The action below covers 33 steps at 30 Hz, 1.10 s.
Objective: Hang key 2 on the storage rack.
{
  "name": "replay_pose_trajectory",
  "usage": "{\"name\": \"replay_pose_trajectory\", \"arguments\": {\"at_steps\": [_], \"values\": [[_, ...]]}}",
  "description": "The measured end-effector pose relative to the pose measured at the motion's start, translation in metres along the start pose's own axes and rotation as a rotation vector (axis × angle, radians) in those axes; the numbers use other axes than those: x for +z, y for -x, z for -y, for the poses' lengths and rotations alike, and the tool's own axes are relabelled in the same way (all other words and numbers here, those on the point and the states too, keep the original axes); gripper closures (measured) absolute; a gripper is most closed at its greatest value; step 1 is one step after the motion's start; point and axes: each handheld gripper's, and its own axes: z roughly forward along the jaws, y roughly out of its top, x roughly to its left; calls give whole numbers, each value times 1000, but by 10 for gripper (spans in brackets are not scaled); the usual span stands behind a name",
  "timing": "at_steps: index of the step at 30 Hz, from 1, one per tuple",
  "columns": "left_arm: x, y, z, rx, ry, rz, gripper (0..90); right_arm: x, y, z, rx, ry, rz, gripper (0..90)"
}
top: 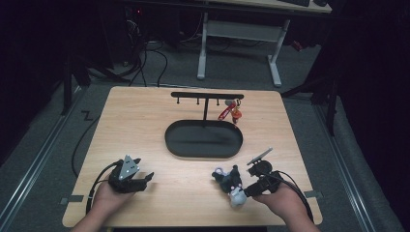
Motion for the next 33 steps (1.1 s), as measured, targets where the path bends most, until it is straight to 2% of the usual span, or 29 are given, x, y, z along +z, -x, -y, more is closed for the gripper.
{"name": "replay_pose_trajectory", "arguments": {"at_steps": [4, 7, 13, 18, 19, 23, 26, 31, 33], "values": [[0, 0, 0, 2, -2, 2, 285, -6, -9, -5, 14, 12, -24, 243], [0, 0, 0, 5, -4, 3, 284, -5, -16, -9, -1, 22, -43, 216], [1, 0, 0, 7, -5, 5, 284, 14, -29, -15, -1, -11, -88, 193], [1, 0, 0, 11, -9, 7, 284, 34, -32, -15, 0, -42, -88, 199], [1, 0, 0, 12, -10, 8, 284, 37, -31, -16, 15, -48, -91, 205], [1, 0, 0, 15, -13, 7, 284, 50, -31, -17, 20, -62, -99, 240], [1, 0, 0, 16, -15, 7, 284, 56, -32, -19, 13, -66, -96, 299], [1, 0, 1, 16, -16, 9, 284, 56, -34, -23, 5, -64, -88, 424], [1, 0, 1, 16, -16, 9, 284, 55, -34, -23, -17, -51, -71, 454]]}}
